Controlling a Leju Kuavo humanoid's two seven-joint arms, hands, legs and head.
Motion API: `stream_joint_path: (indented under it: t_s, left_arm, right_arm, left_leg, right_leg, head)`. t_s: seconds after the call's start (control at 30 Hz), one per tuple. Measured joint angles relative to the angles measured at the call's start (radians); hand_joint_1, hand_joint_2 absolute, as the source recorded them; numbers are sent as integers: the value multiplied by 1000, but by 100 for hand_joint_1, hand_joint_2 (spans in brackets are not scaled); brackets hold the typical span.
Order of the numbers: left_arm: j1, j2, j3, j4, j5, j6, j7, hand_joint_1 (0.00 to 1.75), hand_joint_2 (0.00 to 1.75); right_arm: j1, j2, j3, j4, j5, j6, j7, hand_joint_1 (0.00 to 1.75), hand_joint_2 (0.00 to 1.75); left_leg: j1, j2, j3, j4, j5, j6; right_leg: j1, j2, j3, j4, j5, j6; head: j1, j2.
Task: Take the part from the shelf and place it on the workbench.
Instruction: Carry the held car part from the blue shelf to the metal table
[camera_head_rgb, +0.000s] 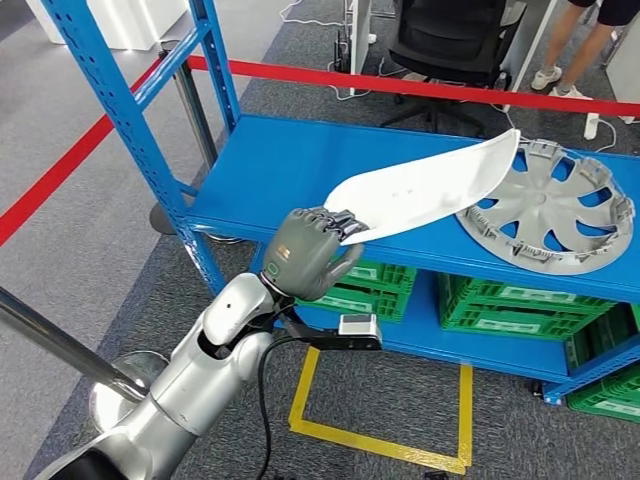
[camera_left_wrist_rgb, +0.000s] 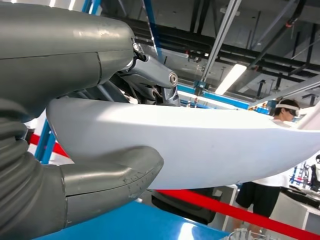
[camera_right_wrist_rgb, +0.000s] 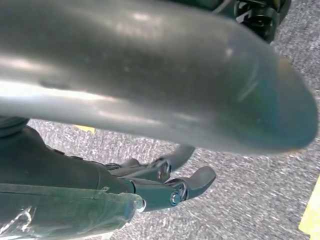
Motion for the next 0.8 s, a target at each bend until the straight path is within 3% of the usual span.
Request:
stream_joint_path:
  t_s: [0.07,0.1,0.2,0.23,0.3,0.37,0.4,0.43,0.47,0.57,0.6,0.7,0.8]
  left_arm:
    - [-5,-1,-1,0,0,0,0,175,175]
    - [-7,-1,-2,0,0,0,0,175,175]
    - [-6,2,-2,0,1,-1,1,175,175]
    - [-6,2,-2,0,1,-1,1,175,175]
    - [-7,3,-2,0,2,0,2,175,175]
    - [-5,4,-2,0,3,-1,3,175,175]
    - [-4,5,-2,0,3,-1,4,175,175]
    - [-3,6,-2,0,3,-1,4,175,175]
    - [-2,6,-2,0,3,-1,4,175,175]
    - [-2,8,-2,0,3,0,5,175,175]
    - [-2,9,-2,0,3,0,5,175,175]
    - [-2,11,-4,0,7,2,6,175,175]
    - [-2,16,-4,0,10,5,6,175,175]
  right_arm:
    - [-1,0,-1,0,0,0,0,0,0]
    - [-2,0,-1,-1,0,1,0,0,0]
    - [0,0,-1,-1,1,1,0,0,0]
    - [1,0,-1,-1,1,2,0,0,0]
    - [3,0,-1,-1,1,3,0,0,0]
    - [3,0,-1,-1,1,3,0,0,0]
    - [3,0,-1,-1,1,4,0,0,0]
    - [4,0,-1,-1,1,4,0,0,0]
    - [4,0,-1,-1,1,4,0,0,0]
    - [0,0,-1,-1,1,4,0,0,0]
    - [0,0,-1,-1,1,4,0,0,0]
    - [0,-1,-1,-1,1,5,-1,0,0]
    - [-2,0,-2,-1,3,7,-1,0,0]
  left_leg:
    - [-1,-2,79,-130,34,6]
    - [-2,-3,97,-165,38,12]
    - [-6,-5,91,-179,49,37]
    - [-5,-4,87,-181,56,46]
    - [-3,-1,76,-184,68,60]
    - [-5,1,62,-183,79,65]
    - [-6,2,55,-182,84,65]
    - [-7,2,48,-182,89,65]
    - [-7,2,42,-181,94,63]
    - [-8,1,32,-179,105,51]
    - [-8,1,30,-178,110,45]
    - [-8,0,25,-179,124,26]
    - [-7,0,7,-152,87,11]
  right_leg:
    - [3,1,-9,2,9,9]
    - [4,1,-12,2,14,15]
    - [1,1,-20,-5,27,34]
    - [-1,0,-27,5,16,39]
    - [-2,0,-61,86,-48,45]
    - [-1,-1,-109,228,-129,48]
    - [-1,-1,-120,277,-150,49]
    - [-1,-1,-113,289,-152,48]
    - [-1,-1,-84,257,-137,47]
    - [2,-1,56,51,-81,39]
    - [3,0,80,11,-76,35]
    - [6,3,78,-4,-66,16]
    - [1,1,66,-10,-48,-6]
  head:
    - [0,0]
    - [0,0]
    - [0,0]
    - [1,0]
    - [4,0]
    - [6,0]
    - [6,0]
    - [6,0]
    - [6,0]
    - [5,0]
    - [5,0]
    - [4,0]
    - [1,0]
